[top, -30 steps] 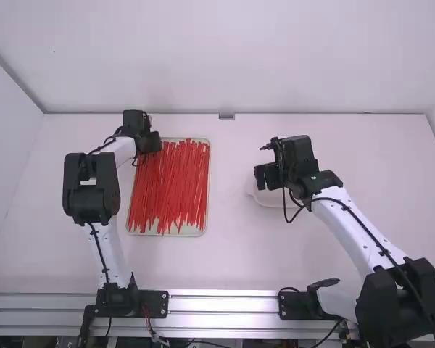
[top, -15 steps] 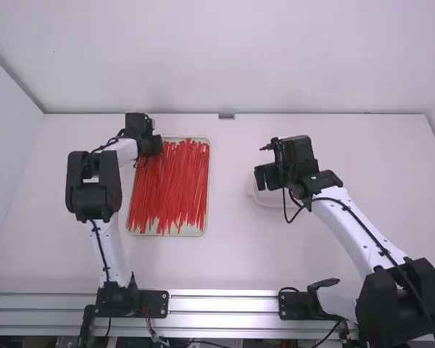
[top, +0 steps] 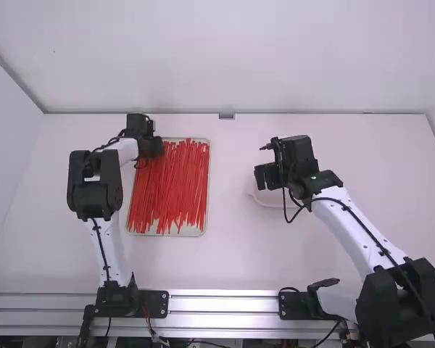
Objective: Fasten the cable tie
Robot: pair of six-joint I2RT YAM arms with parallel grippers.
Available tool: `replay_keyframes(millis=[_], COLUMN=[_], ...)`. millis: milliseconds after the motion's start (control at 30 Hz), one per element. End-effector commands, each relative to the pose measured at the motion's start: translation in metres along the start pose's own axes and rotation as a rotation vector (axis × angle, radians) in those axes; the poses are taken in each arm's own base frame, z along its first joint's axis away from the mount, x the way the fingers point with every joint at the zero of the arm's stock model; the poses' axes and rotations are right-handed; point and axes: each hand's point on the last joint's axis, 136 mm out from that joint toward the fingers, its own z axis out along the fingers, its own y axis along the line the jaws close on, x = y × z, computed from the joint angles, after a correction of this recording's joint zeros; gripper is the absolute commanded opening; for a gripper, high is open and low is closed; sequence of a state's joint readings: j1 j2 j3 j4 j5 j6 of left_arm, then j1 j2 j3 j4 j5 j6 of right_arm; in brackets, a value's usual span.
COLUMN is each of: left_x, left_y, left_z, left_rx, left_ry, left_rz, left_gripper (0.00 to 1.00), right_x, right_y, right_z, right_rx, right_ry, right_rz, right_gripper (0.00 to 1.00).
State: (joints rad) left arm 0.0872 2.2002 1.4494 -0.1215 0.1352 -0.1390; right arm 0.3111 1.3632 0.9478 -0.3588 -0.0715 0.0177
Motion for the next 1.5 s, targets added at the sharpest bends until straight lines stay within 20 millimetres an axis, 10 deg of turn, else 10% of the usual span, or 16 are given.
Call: replay_keyframes(millis=[0, 567, 800, 1467], left_x=[-0.012, -0.014, -0.017, -0.036], left_y=[-0.013, -0.024, -0.031, -0.031], left_z=[-0.002, -0.007, -0.010, -0.031], left_rx=[0.017, 0.029, 0.034, 0.010], left_ry=[-0.020, -0.009, -0.020, -0.076], left_rz=[0.016, 0.036, 0.048, 0.057], left_gripper=[0.21, 0.21, 0.40, 0.36], right_x=[-0.014, -0.013, -0.011, -0.011], right_y=[0.000, -0.001, -0.001, -0.001], right_z=[-0.005, -0.005, -0.005, -0.005], right_rx=[0.000, 0.004, 0.003, 0.003], right_ry=[-0.032, -0.028, -0.017, -0.018], right_rz=[0.001, 0.001, 0.003, 0.002], right_gripper=[0.98, 0.98, 0.98, 0.98])
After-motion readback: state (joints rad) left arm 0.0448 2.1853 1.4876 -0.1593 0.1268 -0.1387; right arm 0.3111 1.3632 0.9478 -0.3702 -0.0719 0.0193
